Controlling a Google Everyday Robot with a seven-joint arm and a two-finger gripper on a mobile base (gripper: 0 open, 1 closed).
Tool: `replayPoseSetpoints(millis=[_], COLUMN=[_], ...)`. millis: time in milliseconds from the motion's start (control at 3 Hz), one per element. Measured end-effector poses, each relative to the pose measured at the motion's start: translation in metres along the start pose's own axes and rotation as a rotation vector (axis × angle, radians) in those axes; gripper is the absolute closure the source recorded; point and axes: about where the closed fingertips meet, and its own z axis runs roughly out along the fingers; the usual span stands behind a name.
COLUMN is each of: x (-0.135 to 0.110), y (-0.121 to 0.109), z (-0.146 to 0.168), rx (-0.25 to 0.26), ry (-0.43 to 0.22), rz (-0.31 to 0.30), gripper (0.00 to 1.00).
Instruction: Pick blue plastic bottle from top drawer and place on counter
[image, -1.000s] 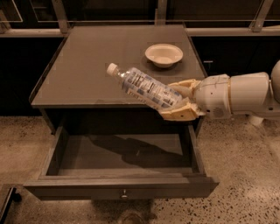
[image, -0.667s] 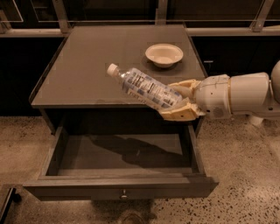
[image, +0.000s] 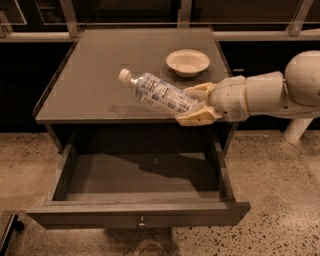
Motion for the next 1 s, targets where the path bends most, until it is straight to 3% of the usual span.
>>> replayPoseSetpoints(millis=[667,1000], x=[0.009,0.012], y=[-0.051,-0.071], z=[0.027,0.031], rx=[-0.017,-0.002], ry=[0.006,0.018], rz=[0.004,0.008], gripper=[1.0,1.0])
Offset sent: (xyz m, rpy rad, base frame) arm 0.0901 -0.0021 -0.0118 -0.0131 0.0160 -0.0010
